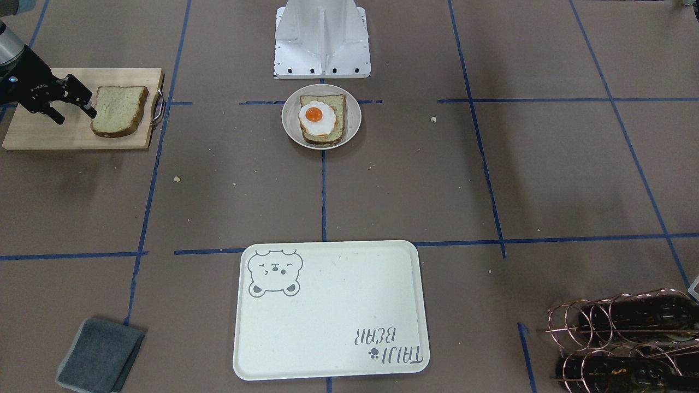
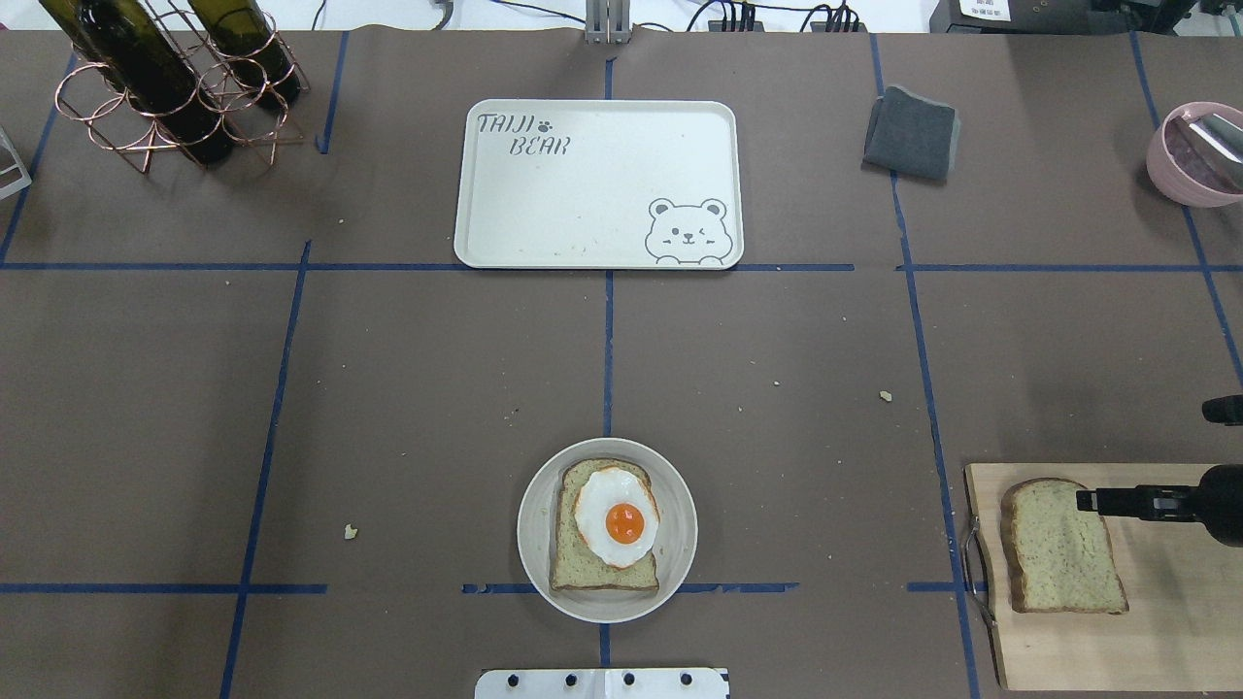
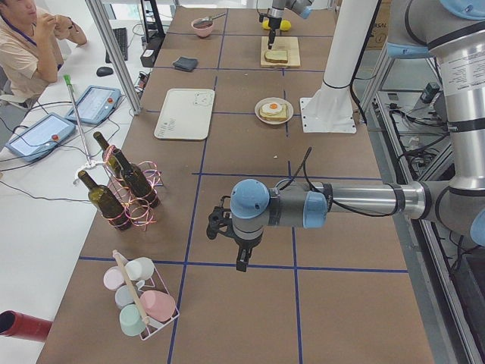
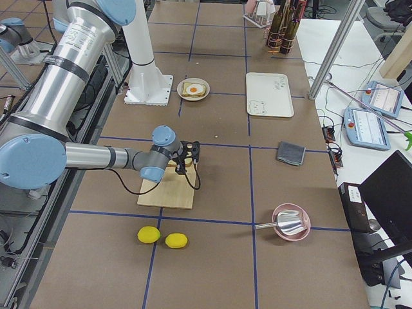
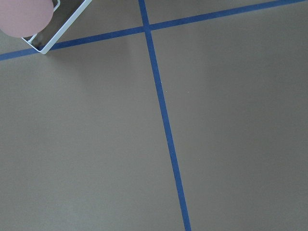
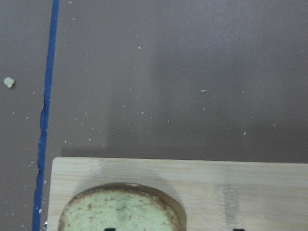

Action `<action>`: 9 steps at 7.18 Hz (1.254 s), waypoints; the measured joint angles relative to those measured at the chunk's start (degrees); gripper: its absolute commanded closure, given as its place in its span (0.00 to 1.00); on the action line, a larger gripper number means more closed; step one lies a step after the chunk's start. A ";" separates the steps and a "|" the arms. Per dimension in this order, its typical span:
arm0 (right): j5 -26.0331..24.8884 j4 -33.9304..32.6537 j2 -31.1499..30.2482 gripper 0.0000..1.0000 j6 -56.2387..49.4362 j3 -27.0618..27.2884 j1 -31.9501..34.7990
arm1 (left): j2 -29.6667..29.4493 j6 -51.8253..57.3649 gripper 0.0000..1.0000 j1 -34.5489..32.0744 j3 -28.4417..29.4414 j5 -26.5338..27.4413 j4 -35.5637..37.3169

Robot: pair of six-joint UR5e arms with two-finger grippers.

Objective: Make sandwich and place on tray
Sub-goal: 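Lower the right gripper onto the bread slice on the wooden board and grasp it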

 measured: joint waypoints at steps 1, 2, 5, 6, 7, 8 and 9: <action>-0.47 0.29 -0.03 0.34 0.37 -0.07 -0.65 | -0.01 0.02 0.00 0.01 0.00 0.00 0.00; -0.67 0.39 -0.03 0.33 0.49 -0.09 -1.22 | -0.04 0.04 0.00 0.02 -0.01 0.00 0.00; -0.93 0.42 0.04 0.38 0.50 -0.11 -2.78 | -0.06 0.04 0.00 0.00 -0.11 0.00 0.00; -1.12 0.38 0.04 0.57 0.50 -0.14 -3.18 | -0.03 0.05 0.00 0.00 -0.14 0.00 0.00; -1.40 0.36 0.05 0.89 0.49 -0.17 -3.52 | -0.01 0.03 0.00 0.01 -0.16 0.00 0.00; -1.54 0.37 0.05 1.00 0.49 -0.17 -3.81 | 0.00 -0.01 0.00 -0.03 -0.20 0.00 0.00; -1.57 0.39 0.04 1.00 0.47 -0.15 -3.96 | 0.00 -0.03 0.00 -0.11 -0.23 0.00 0.02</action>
